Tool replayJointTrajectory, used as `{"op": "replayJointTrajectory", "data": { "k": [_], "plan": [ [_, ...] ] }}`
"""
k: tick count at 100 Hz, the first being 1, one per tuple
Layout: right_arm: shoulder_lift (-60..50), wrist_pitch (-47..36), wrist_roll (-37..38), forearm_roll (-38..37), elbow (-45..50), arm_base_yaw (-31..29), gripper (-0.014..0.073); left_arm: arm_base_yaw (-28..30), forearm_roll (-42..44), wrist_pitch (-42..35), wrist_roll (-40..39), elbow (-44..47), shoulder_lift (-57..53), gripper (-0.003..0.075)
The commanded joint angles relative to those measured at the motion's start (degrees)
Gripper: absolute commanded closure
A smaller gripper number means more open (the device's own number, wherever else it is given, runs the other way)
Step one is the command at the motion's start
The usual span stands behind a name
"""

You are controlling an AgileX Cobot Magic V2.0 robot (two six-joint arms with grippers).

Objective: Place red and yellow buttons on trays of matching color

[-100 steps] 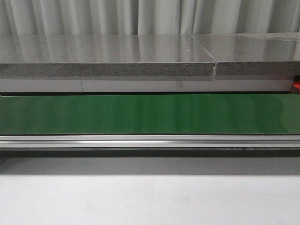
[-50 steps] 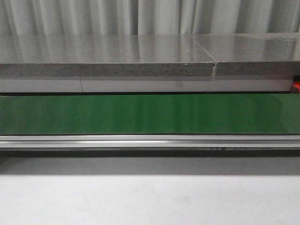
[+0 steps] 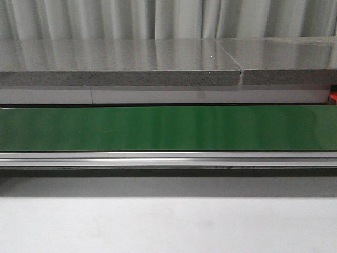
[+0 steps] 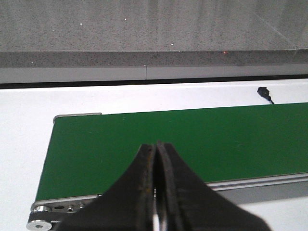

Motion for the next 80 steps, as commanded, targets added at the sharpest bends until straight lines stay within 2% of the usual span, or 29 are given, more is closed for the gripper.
{"op": "replayJointTrajectory", "data": {
  "k": [1, 35, 49, 66, 80],
  "plan": [
    [0.37, -4.32, -0.46, -0.29, -1.43, 0.06, 0.0662, -0.52, -0.84, -4.26, -0.04, -1.55, 0.25, 0.0739],
    [0.03, -4.83, -0.05, -1.49, -1.22, 0.44, 0.0662, -0.52, -0.84, -4.26, -0.04, -1.55, 0.25, 0.0739],
    [-1.91, -6.45, 5.09, -6.73, 0.41, 1.62, 0.0662, -0.52, -0.84, -4.26, -0.04, -1.55, 0.25, 0.0739],
    [-6.18, -12.63, 13.24, -12.77, 6.77, 2.25, 0.0662, -0.52, -0.84, -4.26, -0.04, -1.55, 0.25, 0.0739],
    [-11.11, -18.42, 14.87, -14.45, 13.45, 2.25, 0.0662, -0.52, -0.84, -4.26, -0.04, -1.55, 0.25, 0.0739]
  ]
}}
